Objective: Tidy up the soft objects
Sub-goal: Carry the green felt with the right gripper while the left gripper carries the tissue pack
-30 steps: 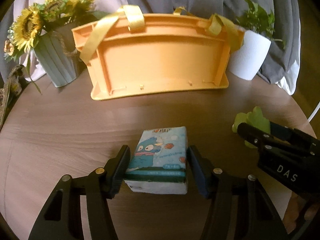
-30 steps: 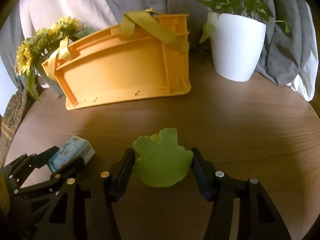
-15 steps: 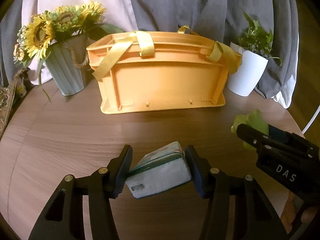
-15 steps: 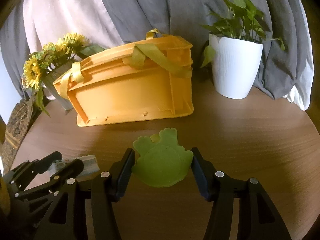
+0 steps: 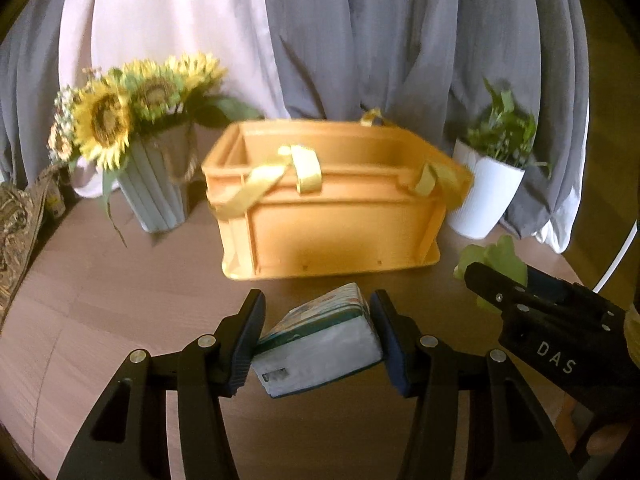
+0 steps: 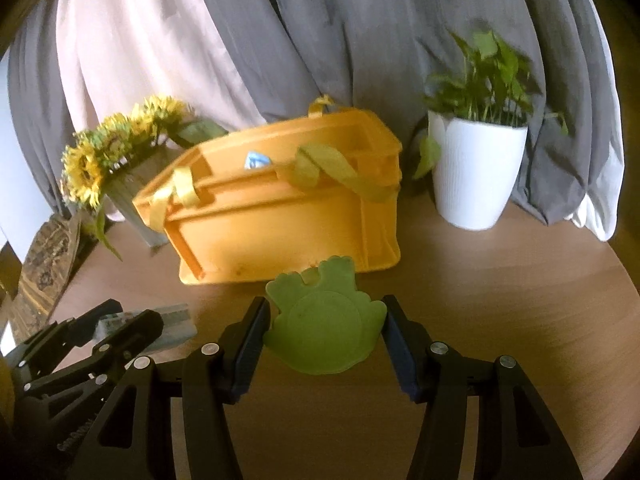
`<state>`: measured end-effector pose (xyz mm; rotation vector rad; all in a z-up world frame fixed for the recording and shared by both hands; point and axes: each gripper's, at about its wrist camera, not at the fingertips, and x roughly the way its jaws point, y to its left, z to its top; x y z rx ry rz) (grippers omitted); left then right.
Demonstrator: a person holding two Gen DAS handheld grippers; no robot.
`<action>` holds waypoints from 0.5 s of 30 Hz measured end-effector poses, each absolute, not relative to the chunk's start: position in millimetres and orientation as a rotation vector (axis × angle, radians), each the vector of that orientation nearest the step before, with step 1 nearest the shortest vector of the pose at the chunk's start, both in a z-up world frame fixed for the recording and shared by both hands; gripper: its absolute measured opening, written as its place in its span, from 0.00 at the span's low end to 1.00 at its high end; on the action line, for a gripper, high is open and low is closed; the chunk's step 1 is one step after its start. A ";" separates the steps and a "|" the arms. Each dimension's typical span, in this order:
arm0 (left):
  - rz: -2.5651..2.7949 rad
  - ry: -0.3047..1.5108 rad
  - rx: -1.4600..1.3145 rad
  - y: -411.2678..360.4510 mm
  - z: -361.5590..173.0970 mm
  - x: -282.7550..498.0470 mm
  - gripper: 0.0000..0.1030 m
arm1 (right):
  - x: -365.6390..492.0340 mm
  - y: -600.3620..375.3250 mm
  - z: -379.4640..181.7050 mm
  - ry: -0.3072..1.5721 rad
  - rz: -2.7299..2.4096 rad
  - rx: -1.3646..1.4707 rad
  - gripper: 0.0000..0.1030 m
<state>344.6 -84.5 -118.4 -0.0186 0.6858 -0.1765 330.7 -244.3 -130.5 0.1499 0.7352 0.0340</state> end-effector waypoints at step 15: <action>-0.183 0.527 -0.035 -66.3 -48.6 331.0 0.52 | 326.3 -228.8 -59.4 0.579 0.036 0.144 0.56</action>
